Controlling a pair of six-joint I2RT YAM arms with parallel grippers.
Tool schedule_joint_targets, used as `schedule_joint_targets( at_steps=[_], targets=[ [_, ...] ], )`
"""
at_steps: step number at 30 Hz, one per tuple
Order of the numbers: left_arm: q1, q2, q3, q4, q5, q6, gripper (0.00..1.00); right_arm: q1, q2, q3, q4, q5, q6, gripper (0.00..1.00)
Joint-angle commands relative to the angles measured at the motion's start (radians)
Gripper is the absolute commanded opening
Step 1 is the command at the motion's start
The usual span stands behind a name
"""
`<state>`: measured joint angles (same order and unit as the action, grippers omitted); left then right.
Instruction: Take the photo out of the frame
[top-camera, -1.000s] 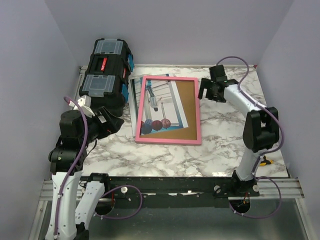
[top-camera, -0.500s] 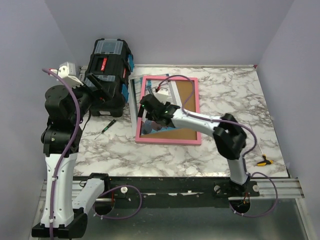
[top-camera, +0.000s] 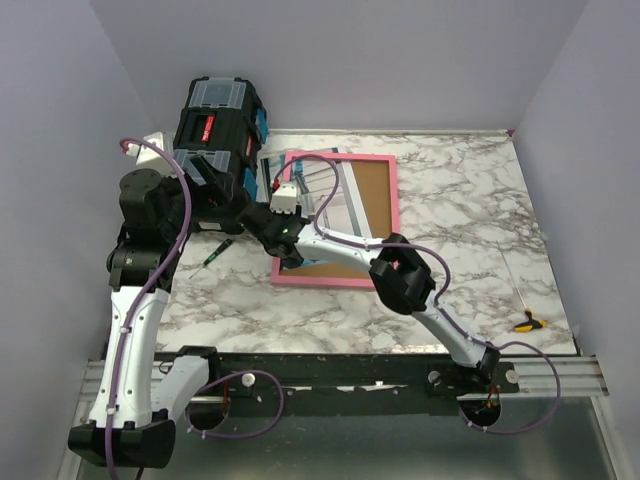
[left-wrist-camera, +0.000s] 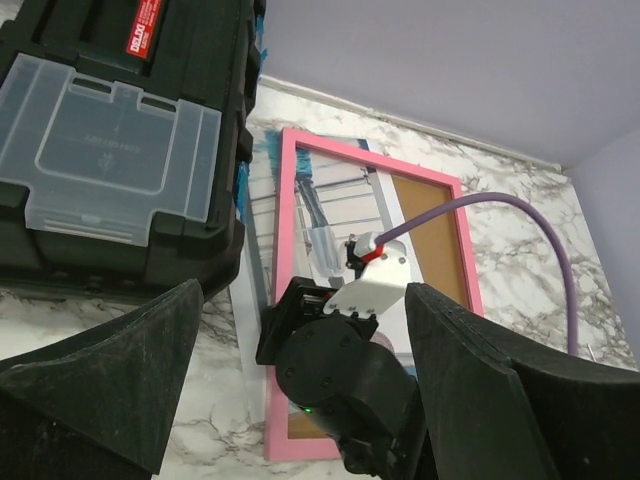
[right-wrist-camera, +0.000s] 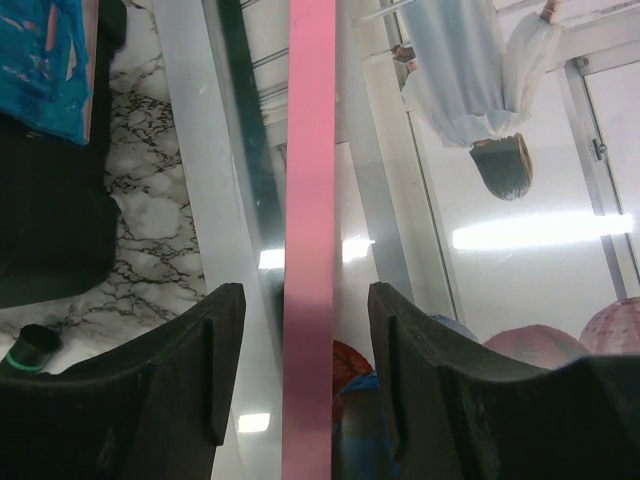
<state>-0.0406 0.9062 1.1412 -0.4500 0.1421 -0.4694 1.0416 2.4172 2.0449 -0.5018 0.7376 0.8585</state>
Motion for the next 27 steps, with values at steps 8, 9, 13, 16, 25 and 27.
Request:
schedule_joint_targets(
  at_steps=[8, 9, 13, 16, 25, 27],
  targets=[
    [0.031, -0.053, -0.02, 0.06, -0.023, 0.011, 0.84, 0.017, 0.186, 0.184, -0.14, 0.182, -0.041, 0.44],
    [0.031, -0.053, -0.021, 0.061, -0.021, 0.009, 0.84, 0.018, 0.185, 0.185, -0.141, 0.181, -0.037, 0.4],
    [0.031, -0.052, -0.026, 0.065, -0.011, 0.003, 0.84, 0.018, 0.147, 0.197, -0.136, 0.165, -0.039, 0.23],
    [0.044, -0.053, -0.028, 0.066, -0.01, 0.003, 0.83, 0.017, 0.097, 0.232, -0.144, 0.155, -0.054, 0.15],
    [0.055, -0.05, -0.034, 0.069, -0.004, 0.001, 0.83, -0.043, -0.238, 0.101, -0.169, 0.096, -0.134, 0.01],
    [0.056, -0.049, -0.036, 0.072, 0.002, -0.001, 0.83, -0.089, -0.337, -0.002, -0.153, 0.034, -0.171, 0.01]
  ],
)
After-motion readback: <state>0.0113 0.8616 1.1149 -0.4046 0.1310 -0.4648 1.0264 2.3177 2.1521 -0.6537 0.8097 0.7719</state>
